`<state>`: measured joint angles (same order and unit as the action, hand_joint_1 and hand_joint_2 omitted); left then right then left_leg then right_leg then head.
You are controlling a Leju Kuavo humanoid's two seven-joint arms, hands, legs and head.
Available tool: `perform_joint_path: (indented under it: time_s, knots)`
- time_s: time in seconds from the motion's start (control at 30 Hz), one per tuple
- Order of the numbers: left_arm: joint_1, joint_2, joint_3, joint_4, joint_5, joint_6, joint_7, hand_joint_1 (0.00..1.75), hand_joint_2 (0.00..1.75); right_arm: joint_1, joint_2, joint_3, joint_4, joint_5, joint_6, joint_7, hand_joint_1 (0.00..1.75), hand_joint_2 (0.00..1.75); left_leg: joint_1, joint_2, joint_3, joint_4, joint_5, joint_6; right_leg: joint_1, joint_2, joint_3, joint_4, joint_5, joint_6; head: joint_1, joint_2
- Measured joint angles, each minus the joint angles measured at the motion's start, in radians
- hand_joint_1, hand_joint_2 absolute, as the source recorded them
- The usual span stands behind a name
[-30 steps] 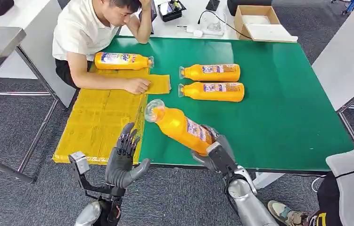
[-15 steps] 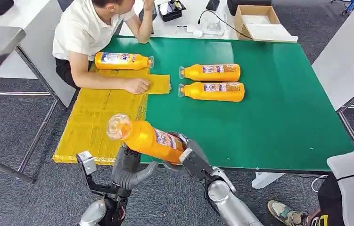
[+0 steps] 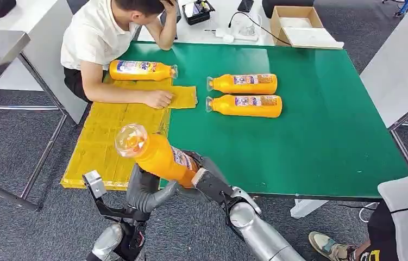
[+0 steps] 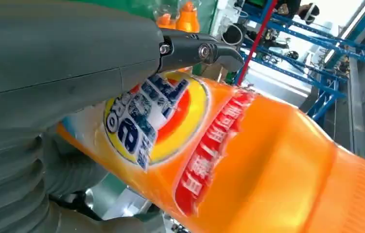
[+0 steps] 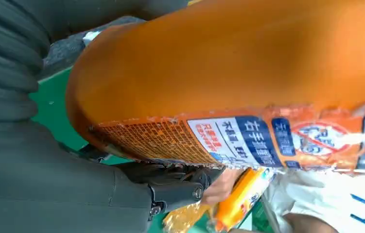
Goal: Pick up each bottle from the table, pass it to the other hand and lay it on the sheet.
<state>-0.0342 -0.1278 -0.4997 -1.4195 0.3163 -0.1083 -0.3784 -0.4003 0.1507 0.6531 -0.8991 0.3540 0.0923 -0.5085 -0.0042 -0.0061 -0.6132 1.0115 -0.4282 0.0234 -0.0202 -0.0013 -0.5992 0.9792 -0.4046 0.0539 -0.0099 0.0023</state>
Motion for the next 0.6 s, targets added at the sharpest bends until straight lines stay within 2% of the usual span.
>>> perform_joint_path:
  time_s: [0.03,0.07,0.1,0.13,0.3,0.43,0.57,0.6]
  knots:
    - [-0.001,0.000,0.002,0.003,0.000,0.000,0.000,0.58,1.75,-0.002,0.000,0.002,0.001,0.000,0.000,0.001,1.57,1.75,0.000,0.000,0.000,0.000,0.000,0.000,0.000,0.000,0.000,0.000,0.000,0.000,0.001,0.000]
    - [-0.001,0.000,0.003,0.005,0.002,0.000,0.001,1.47,1.75,-0.003,0.000,0.003,0.002,0.000,0.000,0.002,1.55,1.75,0.000,0.000,0.000,0.000,0.000,0.000,0.000,0.000,0.000,0.000,0.000,0.000,0.001,0.000]
    - [-0.001,0.000,0.004,0.005,0.003,0.000,0.002,1.66,1.75,-0.003,0.001,0.006,0.002,0.000,0.000,0.002,1.55,1.75,0.000,0.000,0.000,0.000,0.000,0.000,0.000,0.000,0.000,0.000,0.000,0.000,0.000,0.000]
    - [-0.002,0.000,0.005,0.006,0.007,0.000,0.004,1.75,1.75,-0.005,0.001,0.010,0.003,0.000,0.000,0.002,1.54,1.75,0.000,0.000,0.000,0.000,0.000,0.000,0.000,0.000,0.000,0.000,0.000,0.000,0.000,0.000]
    - [-0.005,0.000,0.015,0.023,0.028,0.006,0.022,1.75,1.75,-0.019,-0.009,0.038,0.012,0.018,0.004,-0.008,1.45,1.75,0.000,0.000,0.000,0.000,0.000,0.000,0.000,0.000,0.000,0.000,0.000,0.000,0.001,0.000]
    - [-0.007,0.000,0.020,0.031,0.021,0.000,0.017,1.75,1.75,-0.032,-0.018,0.059,0.021,0.028,0.007,-0.012,1.45,1.75,0.000,0.001,0.000,0.000,0.000,0.000,0.000,0.000,0.000,0.000,0.000,0.000,0.000,0.000]
    - [-0.007,0.000,0.024,0.032,0.017,-0.004,0.006,1.75,1.75,-0.043,-0.023,0.075,0.026,0.028,0.016,-0.016,1.26,1.75,0.000,0.000,0.000,0.000,0.000,0.000,0.000,0.000,0.000,0.000,0.000,0.000,0.000,0.000]
    - [-0.007,0.000,0.025,0.033,0.017,-0.005,0.005,1.75,1.75,-0.044,-0.024,0.076,0.027,0.028,0.018,-0.016,0.56,1.75,0.000,0.000,0.000,0.000,0.000,0.000,0.000,0.000,0.000,0.000,0.000,0.000,0.000,0.000]
